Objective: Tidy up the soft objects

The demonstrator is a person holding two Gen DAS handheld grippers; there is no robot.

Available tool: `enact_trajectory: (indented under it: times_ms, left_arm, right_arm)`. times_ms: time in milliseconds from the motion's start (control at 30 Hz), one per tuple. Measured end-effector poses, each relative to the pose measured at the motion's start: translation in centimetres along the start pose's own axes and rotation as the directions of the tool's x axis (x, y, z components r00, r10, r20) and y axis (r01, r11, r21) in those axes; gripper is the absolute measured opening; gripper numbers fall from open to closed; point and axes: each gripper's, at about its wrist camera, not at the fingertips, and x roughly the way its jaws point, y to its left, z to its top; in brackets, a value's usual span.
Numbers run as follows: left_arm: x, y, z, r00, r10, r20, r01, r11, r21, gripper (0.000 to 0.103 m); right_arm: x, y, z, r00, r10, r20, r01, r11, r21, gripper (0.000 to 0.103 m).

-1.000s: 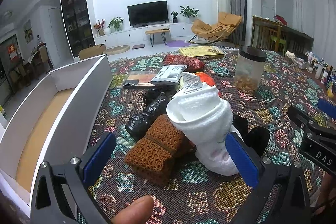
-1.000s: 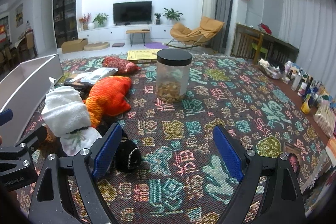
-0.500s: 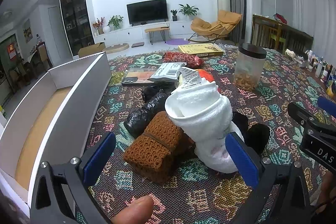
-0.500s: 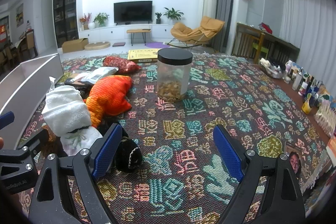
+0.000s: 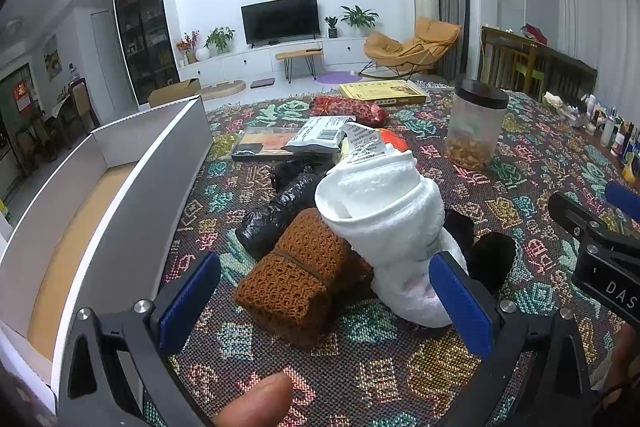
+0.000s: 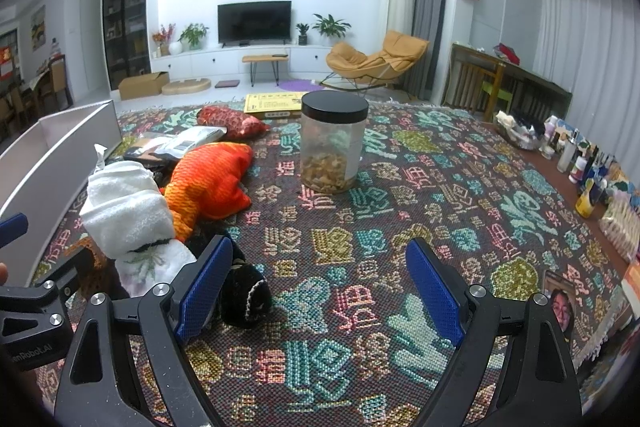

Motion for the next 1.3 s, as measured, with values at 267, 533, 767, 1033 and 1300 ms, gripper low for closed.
enact_trajectory:
  times_ms: [267, 533, 767, 1033, 1300]
  left_arm:
    - [0.1, 0.0, -0.1, 1.0, 0.0, -0.003, 0.0, 1.0, 0.0, 0.103]
    - [0.2, 0.1, -0.3, 1.0, 0.002, -0.014, -0.002, 1.0, 0.0, 0.103]
    - [0.6, 0.1, -0.4, 1.0, -0.002, -0.029, 0.003, 1.0, 0.004, 0.103]
    - [1.4, 0.4, -0.6, 0.998, 0.016, -0.066, -0.016, 1.0, 0.01, 0.103]
    - [1.8, 1.0, -0.8, 0.995, 0.031, -0.092, -0.03, 0.999, 0.016, 0.103]
  right_arm:
    - [0.2, 0.3, -0.2, 1.0, 0.004, -0.005, -0.004, 1.0, -0.007, 0.09]
    - [0.2, 0.3, -0.2, 1.0, 0.005, -0.007, -0.005, 1.0, -0.007, 0.091]
    - [0.8, -0.6, -0.4, 0.999, 0.019, -0.038, -0.018, 0.999, 0.028, 0.091]
    - [1.3, -0.2, -0.8, 0.998, 0.023, -0.063, -0.023, 1.0, 0.005, 0.09]
    - [2.0, 0.0, -1.0, 0.996, 0.023, -0.083, -0.024, 1.0, -0.002, 0.09]
